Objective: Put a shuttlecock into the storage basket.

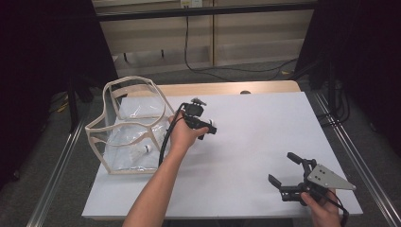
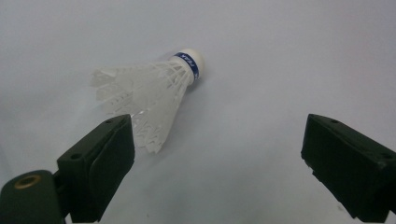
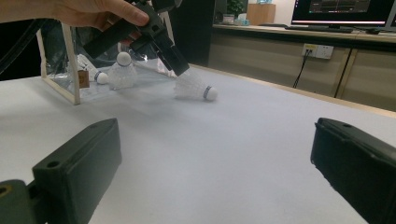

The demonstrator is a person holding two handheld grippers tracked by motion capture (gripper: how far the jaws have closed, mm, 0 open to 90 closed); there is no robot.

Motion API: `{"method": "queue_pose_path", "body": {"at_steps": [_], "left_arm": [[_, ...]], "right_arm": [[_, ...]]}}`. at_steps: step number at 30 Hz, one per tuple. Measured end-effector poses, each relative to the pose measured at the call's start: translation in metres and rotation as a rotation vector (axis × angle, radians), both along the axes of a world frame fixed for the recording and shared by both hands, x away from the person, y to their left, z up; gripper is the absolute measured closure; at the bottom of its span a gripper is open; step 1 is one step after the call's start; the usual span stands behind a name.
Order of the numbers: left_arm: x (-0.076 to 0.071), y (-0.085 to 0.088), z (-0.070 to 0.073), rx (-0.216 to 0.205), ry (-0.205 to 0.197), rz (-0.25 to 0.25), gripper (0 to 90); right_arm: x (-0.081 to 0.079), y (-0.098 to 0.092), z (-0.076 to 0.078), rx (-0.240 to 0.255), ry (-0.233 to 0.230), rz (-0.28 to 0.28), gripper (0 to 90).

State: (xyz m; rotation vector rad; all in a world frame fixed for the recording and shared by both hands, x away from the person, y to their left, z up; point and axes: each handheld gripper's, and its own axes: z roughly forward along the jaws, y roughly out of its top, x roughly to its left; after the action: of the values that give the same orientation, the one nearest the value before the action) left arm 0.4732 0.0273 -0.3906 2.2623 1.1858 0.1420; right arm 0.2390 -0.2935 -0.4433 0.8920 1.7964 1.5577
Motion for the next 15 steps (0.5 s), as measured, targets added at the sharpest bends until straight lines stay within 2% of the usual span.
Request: {"method": "queue_pose_path", "body": {"at_steps": [8, 15], "left_arm": [[0.0023, -0.0018, -0.0039, -0.005, -0.003, 0.035, 11.2], [0.0046, -0.0009, -0.0075, 0.001, -0.005, 0.042, 12.1]], "right_arm": [[-0.0004, -0.0008, 0.0001, 0.001, 0.0, -0.003, 1.4], [-0.0005, -0.0008, 0.0001, 0.0, 0.0, -0.002, 1.4]]}}
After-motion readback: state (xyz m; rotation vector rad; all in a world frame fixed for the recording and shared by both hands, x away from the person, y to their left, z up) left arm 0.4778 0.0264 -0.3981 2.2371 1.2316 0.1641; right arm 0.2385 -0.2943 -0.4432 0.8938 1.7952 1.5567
